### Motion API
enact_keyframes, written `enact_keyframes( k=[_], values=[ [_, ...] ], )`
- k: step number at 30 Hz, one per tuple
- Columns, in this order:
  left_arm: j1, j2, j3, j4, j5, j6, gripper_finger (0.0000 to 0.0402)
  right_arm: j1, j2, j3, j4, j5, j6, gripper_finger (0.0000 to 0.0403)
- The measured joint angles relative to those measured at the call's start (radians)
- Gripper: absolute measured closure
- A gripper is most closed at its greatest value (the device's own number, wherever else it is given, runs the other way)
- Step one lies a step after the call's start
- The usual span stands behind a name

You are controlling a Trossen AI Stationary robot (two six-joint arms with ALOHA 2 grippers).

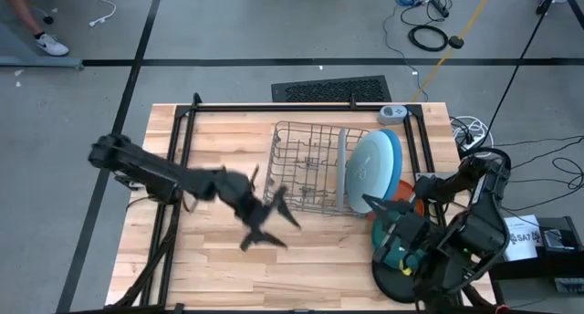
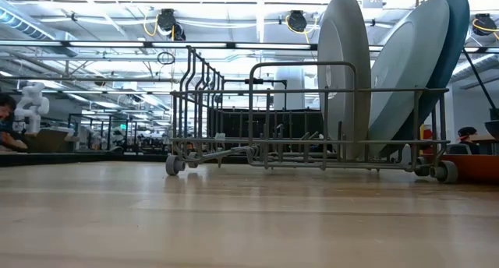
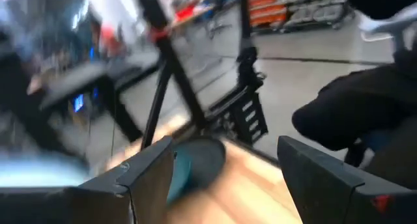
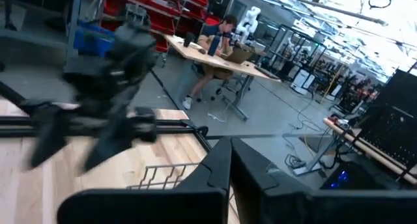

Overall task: Sort dishes
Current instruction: Put the dark blue plate into the dish rack

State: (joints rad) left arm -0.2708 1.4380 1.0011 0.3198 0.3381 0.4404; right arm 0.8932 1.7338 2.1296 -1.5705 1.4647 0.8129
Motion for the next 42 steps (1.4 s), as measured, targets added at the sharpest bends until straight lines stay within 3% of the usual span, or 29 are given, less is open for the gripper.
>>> enact_keyframes(
  k=[4,12,16,24,34,37,42],
  values=[
    [-0.071,0.17,0.035,0.141,-0.071,0.078,0.0134,0.0,-0.011,0.0,0.0,-0.018,-0.046,0.0402],
    [-0.136,0.472,0.242,0.133,-0.38,-0.015,0.0198,-0.001,-0.011,0.0,0.0,-0.105,-0.151,0.0402],
    [-0.155,0.527,0.332,0.083,-0.501,-0.011,0.0236,-0.001,-0.011,0.0,0.0,-0.256,-0.153,0.0402],
    [-0.199,0.417,0.367,-0.061,-0.737,-0.016,0.0289,-0.001,0.024,-0.029,0.0,-0.736,-0.049,0.0403],
    [-0.342,0.218,0.368,-0.273,-1.033,-0.016,0.0319,0.04,0.104,-0.226,0.002,-1.212,0.354,0.0403],
    [-0.391,0.165,0.368,-0.331,-1.106,-0.016,0.032,0.074,0.11,-0.319,0.052,-1.282,0.475,0.0403],
    [-0.481,0.086,0.367,-0.383,-1.224,-0.015,0.032,0.123,0.11,-0.471,0.146,-1.249,0.645,0.0401]
  ],
)
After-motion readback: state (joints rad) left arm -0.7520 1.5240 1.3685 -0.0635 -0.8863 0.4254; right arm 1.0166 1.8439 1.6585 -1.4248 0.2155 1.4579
